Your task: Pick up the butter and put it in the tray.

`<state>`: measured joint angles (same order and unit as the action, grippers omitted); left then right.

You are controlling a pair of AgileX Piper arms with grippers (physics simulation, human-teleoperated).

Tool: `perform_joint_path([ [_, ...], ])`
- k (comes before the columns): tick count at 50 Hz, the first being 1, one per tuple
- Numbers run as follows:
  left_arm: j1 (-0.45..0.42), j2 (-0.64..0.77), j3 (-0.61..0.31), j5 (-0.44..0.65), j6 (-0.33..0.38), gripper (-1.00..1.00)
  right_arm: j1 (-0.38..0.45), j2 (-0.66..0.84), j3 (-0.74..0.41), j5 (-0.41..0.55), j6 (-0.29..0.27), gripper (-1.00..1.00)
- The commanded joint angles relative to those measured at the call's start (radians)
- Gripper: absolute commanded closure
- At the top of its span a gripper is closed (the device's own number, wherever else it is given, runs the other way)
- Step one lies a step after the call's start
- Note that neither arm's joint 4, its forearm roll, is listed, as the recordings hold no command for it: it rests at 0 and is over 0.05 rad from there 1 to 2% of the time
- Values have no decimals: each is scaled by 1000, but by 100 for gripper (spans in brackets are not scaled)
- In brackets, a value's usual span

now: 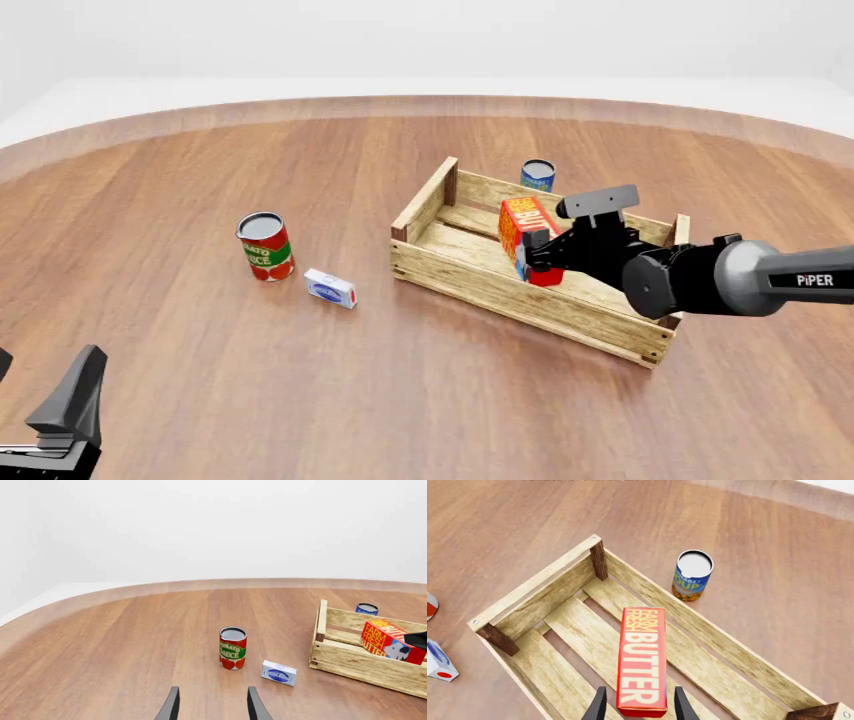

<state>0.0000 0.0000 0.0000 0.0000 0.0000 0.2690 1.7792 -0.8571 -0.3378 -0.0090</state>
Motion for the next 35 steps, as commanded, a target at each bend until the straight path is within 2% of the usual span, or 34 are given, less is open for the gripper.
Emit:
perform_joint_path([
  [1, 0, 0, 0, 0, 0, -100, 0, -38, 16, 18, -10, -100],
  [35, 0, 0, 0, 0, 0, -100, 5, -241, 171, 32, -18, -100],
])
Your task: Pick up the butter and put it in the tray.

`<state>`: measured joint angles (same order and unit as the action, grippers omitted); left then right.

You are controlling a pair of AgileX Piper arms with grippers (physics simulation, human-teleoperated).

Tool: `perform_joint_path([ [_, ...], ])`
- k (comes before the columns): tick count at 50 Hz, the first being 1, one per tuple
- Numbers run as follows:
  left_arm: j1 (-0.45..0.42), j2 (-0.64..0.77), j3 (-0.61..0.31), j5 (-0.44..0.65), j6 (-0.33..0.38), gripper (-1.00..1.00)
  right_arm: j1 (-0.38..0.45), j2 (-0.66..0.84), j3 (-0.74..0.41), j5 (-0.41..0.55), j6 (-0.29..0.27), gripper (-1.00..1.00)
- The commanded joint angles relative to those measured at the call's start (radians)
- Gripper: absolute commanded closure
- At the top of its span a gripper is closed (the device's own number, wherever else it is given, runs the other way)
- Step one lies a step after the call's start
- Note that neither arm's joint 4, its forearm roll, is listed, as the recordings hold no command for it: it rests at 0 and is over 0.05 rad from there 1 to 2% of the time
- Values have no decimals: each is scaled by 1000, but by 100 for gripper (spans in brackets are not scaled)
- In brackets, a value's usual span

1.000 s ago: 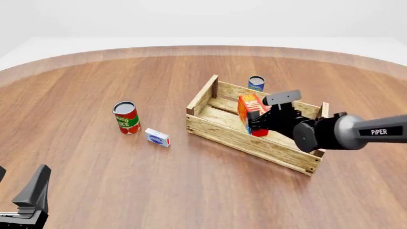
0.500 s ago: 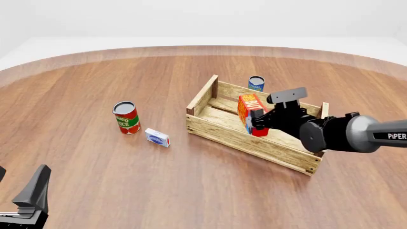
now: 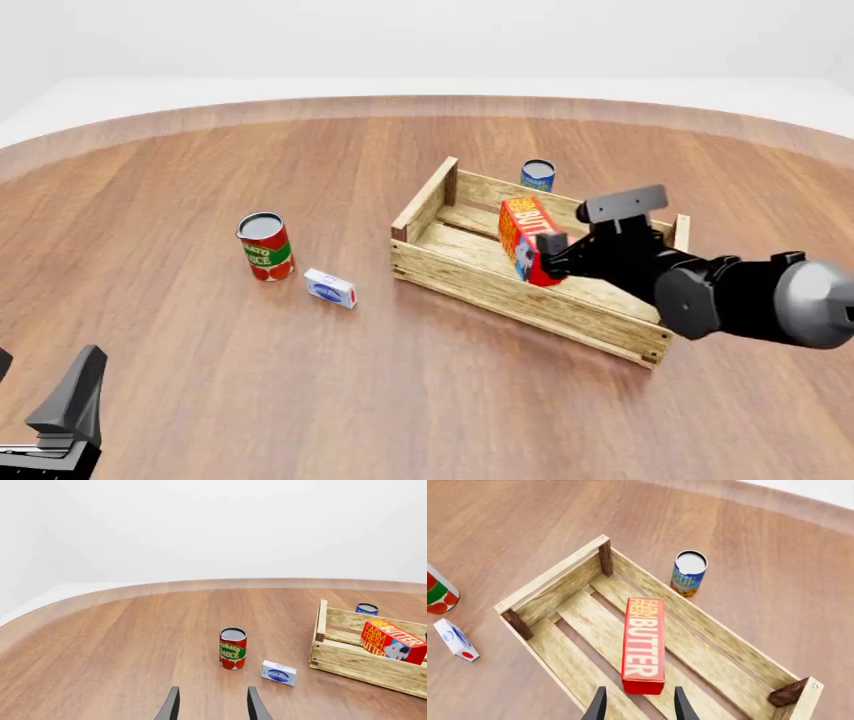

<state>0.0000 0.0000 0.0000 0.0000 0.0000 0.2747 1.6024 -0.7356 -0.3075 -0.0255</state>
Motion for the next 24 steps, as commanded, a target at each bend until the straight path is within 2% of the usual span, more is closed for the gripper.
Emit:
perform_joint_path([
  [1, 0, 0, 0, 0, 0, -100, -1, -69, 53, 0, 0, -100],
  [24, 0, 0, 0, 0, 0, -100, -11, -200, 167, 3, -1, -100],
])
